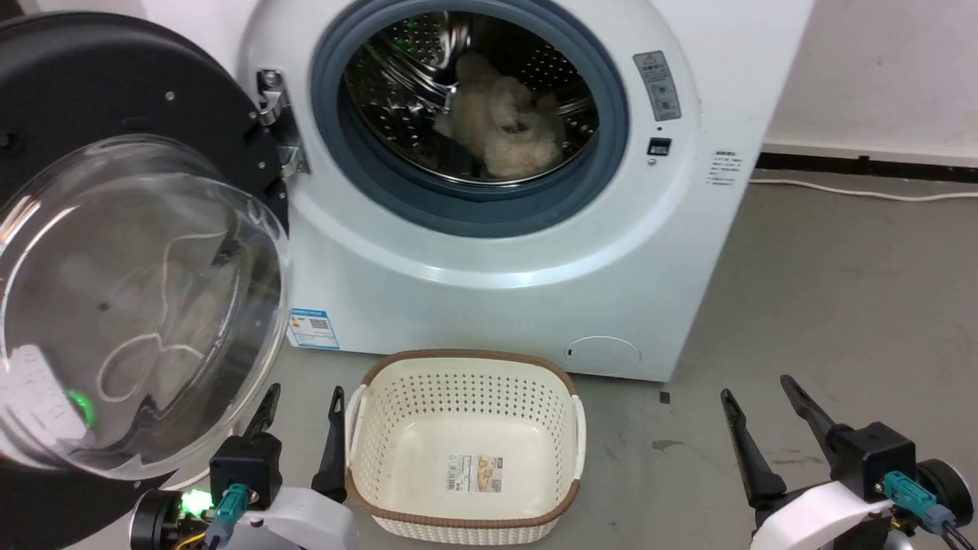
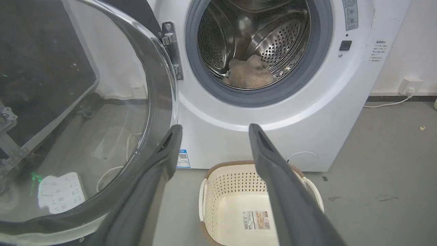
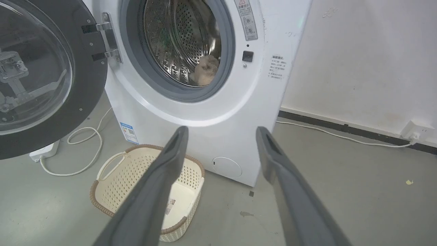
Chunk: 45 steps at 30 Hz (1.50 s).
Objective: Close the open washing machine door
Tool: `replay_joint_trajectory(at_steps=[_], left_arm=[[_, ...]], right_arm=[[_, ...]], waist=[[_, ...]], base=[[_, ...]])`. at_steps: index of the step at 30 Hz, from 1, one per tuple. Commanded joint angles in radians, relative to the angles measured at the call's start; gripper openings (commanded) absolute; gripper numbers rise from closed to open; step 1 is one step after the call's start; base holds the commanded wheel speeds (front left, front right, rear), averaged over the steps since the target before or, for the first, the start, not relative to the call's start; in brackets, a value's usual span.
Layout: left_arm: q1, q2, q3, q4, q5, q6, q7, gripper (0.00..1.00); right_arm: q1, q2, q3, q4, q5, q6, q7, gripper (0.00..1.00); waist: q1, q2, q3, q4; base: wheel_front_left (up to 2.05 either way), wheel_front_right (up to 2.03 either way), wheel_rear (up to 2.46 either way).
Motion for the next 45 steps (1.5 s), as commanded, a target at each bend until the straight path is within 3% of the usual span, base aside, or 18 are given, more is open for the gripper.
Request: replay_joint_trajectory(at_steps=[1,12,24,45], left_arm=[[-0.007,0.008,-0.009,0.002,0.005,0.003,-0.012,1.00],[-0.006,0.022,-0.034,0.004,0.004,0.008,-0.035,1.00],[0.015,0.039,-0.065,-0.024,0.004,0.046,-0.071,1.00],[0.021,0.068,-0.107,-0.035,-0.002,0.071,-0.112,1.00]], right_arm=[[0.011,0.000,-0.005,-0.003,0.007,0.000,-0.013,1.00],[0.019,-0.007,0.013,0.006,0.003,0.000,-0.036,1.00],[-0.025,-0.040,0.096,0.043,0.021,0.000,-0.072,1.00],[-0.028,-0.059,0.149,0.067,0.036,0.000,-0.113,1.00]], waist=[[0.0000,0.0000,-0.002,0.013],[0.0000,0.0000,-0.011,0.084],[0.0000,0.0000,0.001,0.164],[0.0000,0.0000,-0.005,0.244]], base=[[0.00,0.00,0.00],[0.00,0.00,0.00],[0.00,0.00,0.00],[0.00,0.00,0.00]])
